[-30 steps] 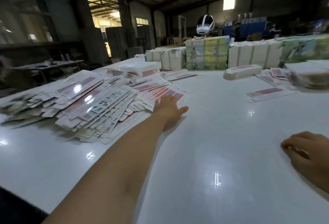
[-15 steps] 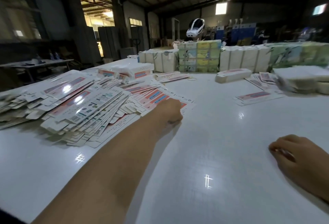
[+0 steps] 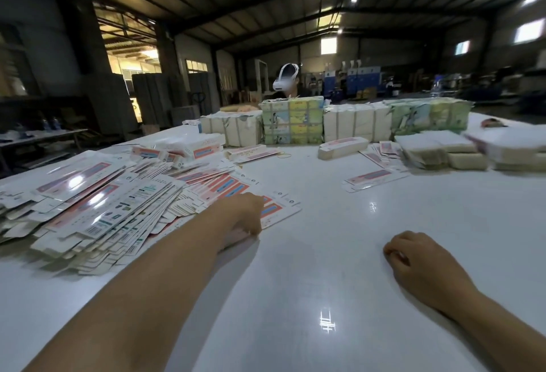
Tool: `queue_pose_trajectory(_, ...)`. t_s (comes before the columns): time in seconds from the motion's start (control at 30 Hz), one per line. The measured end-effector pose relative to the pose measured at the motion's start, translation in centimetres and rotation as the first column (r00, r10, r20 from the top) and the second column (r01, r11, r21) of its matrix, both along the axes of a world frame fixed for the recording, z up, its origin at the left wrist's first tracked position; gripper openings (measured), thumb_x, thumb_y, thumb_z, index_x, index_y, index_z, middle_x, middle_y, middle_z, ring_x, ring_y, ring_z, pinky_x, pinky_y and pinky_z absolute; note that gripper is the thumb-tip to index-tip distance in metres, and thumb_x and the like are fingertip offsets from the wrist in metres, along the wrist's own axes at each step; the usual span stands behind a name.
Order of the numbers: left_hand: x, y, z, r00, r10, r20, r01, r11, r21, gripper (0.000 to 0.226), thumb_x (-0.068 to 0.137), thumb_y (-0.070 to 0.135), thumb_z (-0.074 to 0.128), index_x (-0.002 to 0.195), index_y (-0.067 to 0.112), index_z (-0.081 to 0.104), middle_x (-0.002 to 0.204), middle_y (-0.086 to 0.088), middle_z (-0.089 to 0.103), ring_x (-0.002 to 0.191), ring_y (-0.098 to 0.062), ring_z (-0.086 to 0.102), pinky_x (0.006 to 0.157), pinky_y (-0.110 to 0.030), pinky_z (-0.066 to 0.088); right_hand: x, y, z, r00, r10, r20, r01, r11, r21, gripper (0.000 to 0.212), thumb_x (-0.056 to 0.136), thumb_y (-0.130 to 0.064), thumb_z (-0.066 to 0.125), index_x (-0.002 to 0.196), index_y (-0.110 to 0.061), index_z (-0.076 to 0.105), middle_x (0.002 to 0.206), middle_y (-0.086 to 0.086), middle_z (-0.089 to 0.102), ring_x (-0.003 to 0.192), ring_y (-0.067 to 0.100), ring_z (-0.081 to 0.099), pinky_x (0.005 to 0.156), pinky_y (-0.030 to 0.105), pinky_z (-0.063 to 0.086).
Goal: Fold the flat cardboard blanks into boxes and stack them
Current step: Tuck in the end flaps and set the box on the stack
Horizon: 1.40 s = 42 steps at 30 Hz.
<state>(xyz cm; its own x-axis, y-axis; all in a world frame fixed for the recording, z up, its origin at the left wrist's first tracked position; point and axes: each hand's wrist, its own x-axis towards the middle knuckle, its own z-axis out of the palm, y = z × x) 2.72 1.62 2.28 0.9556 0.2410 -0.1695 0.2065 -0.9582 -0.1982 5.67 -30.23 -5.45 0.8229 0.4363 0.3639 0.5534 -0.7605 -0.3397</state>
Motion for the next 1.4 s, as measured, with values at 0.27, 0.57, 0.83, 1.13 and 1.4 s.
queue_pose_trajectory(0.27,-2.3,-2.1,-4.1,0.961,0.022,0.274,-0.059,0.990,0.129,0.028,0.090,0.009,0.043,0.116,0.011,0.055,0.114,-0.010,0.059,0.104,-0.027,0.058,0.084,-0.034,0.046,-0.5,0.0,0.3,1.000,-0.022,-0.022,0.021,1.000,-0.014,0.023,0.093,-0.018,0.046,0.092,-0.021,0.069,0.099,-0.010,0.059,0.093,0.010,0.048,0.078,0.026,0.042)
queue_pose_trajectory(0.57,-4.1,-12.0,-1.9,0.419,-0.394,0.818,0.416,0.884,0.213,0.038,0.071,-0.009,0.051,0.104,0.001,0.069,0.092,-0.015,0.069,0.081,-0.033,0.066,0.065,-0.037,0.056,-0.2,-0.5,2.6,0.927,0.034,-0.374,0.282,0.597,0.752,0.024,0.096,-0.022,0.050,0.086,-0.010,0.069,0.089,0.009,0.072,0.075,0.022,0.066,0.070,0.033,0.055)
queue_pose_trajectory(0.83,-4.1,-17.4,-4.1,0.355,-0.484,0.800,0.525,0.811,0.258,0.036,0.068,-0.007,0.067,0.103,0.000,0.071,0.101,-0.017,0.070,0.090,-0.032,0.067,0.075,-0.039,0.056,-0.4,-3.6,4.7,0.690,0.399,-0.604,0.548,0.256,0.796,0.012,0.092,-0.014,0.052,0.088,-0.005,0.059,0.059,0.006,0.069,0.043,0.015,0.063,0.033,0.021,0.043)
queue_pose_trajectory(1.13,-3.4,-16.6,-5.2,0.688,-0.420,0.592,0.471,0.879,0.076,0.098,0.075,0.078,0.041,0.149,0.027,0.002,0.149,0.002,0.024,0.135,-0.021,0.020,0.114,-0.051,0.003,-1.1,-2.7,3.9,0.724,0.492,-0.484,0.220,0.500,0.837,0.013,0.094,-0.011,0.052,0.098,-0.003,0.062,0.075,0.011,0.072,0.063,0.023,0.069,0.043,0.026,0.051)
queue_pose_trajectory(1.4,-3.7,-15.4,-4.5,0.678,-0.324,0.660,0.488,0.870,-0.075,0.103,0.070,0.076,0.051,0.149,0.024,0.011,0.129,0.004,0.041,0.104,-0.015,0.041,0.088,-0.031,0.046,-0.2,-3.4,3.5,0.491,0.709,-0.505,0.463,0.279,0.841,0.039,0.098,-0.028,0.041,0.090,-0.007,0.073,0.080,0.012,0.073,0.065,0.025,0.071,0.045,0.029,0.054)
